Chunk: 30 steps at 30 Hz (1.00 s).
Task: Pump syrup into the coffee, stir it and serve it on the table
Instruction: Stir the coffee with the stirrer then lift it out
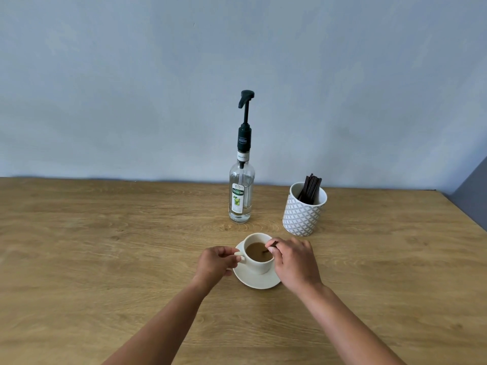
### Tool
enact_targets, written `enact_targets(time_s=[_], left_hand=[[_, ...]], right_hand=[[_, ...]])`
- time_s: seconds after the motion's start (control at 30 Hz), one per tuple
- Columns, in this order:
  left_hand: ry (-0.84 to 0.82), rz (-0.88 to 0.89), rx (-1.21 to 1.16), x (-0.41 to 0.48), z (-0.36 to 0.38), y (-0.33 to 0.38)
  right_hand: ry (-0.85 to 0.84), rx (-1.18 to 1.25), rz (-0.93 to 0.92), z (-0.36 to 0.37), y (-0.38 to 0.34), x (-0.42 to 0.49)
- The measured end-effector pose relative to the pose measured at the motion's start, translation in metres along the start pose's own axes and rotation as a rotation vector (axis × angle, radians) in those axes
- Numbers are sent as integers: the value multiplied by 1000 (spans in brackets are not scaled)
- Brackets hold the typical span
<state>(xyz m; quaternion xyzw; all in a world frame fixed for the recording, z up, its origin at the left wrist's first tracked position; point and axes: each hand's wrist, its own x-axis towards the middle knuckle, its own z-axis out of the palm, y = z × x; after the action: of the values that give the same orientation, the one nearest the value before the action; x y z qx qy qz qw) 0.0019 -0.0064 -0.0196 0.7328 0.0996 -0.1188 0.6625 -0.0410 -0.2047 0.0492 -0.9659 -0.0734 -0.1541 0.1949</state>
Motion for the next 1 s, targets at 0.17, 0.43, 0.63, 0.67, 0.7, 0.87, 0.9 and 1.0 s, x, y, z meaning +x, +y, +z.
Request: enact_targets(time_s=[0.17, 0.43, 0.63, 0.67, 0.7, 0.87, 0.9, 1.0], left_hand=[[3, -1, -5, 1, 0, -2], [-3, -6, 9, 3, 0, -3], [4, -15, 12, 3, 0, -3], [1, -16, 16, 3, 0, -3], [0, -17, 20, 3, 0, -3], [2, -19, 20, 2, 0, -2], [0, -20, 20, 2, 0, -2], [2, -17, 27, 2, 0, -2]], right_hand=[[1, 45, -28, -1, -2, -2], [4, 33, -9, 1, -5, 3], [17, 13, -24, 0, -1, 1], [11, 35, -31, 0, -2, 1], [3, 56, -34, 1, -3, 2], [-17, 64, -23, 5, -5, 5], [-13, 43, -17, 4, -5, 5], [11, -6, -7, 1, -1, 4]])
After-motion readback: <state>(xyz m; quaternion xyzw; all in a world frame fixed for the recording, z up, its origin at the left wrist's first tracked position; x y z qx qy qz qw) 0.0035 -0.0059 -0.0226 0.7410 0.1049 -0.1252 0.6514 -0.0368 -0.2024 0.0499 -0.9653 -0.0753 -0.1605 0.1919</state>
